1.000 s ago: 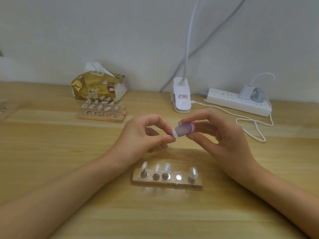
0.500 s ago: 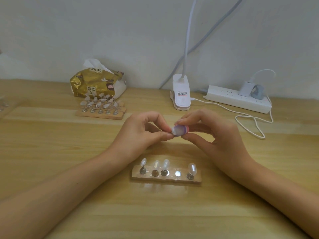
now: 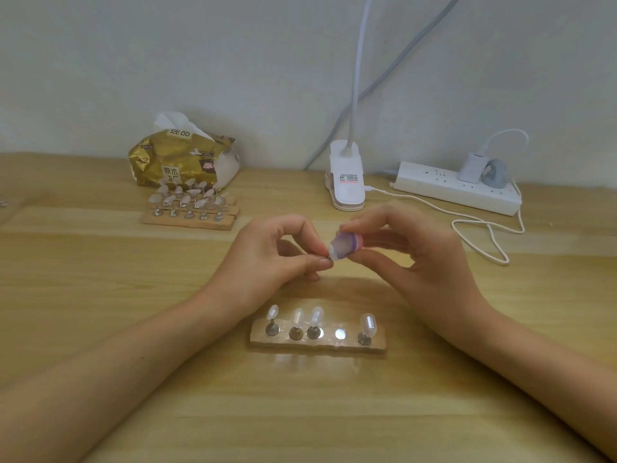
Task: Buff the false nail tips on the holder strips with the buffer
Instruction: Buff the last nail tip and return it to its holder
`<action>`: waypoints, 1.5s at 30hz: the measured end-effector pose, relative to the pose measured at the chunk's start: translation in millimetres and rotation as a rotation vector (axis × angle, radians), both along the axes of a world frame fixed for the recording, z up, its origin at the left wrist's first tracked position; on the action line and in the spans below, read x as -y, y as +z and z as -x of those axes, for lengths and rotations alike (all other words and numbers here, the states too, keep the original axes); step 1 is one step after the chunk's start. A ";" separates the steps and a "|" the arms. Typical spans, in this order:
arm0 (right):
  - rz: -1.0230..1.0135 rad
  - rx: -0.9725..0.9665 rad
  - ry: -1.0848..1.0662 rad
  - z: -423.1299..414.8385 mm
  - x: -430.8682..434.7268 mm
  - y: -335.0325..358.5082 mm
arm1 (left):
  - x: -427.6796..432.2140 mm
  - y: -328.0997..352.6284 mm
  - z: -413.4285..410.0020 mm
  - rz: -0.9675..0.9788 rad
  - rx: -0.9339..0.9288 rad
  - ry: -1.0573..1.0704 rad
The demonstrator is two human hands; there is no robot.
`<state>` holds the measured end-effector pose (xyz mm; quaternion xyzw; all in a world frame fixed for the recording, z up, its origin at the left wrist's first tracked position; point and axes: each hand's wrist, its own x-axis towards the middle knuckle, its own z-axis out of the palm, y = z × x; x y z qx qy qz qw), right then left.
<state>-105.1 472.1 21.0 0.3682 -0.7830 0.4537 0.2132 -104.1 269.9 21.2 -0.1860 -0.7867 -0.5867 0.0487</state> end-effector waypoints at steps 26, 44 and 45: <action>-0.136 -0.048 -0.052 5.2 4.1 -0.2 | 1.9 -0.7 0.1 0.031 -0.063 0.003; -0.164 -0.090 -0.112 2.3 2.0 -0.1 | 0.1 0.8 -0.1 -0.024 -0.064 0.007; -0.164 -0.094 -0.116 1.5 2.7 -0.1 | 0.5 0.5 -0.1 -0.032 -0.070 0.013</action>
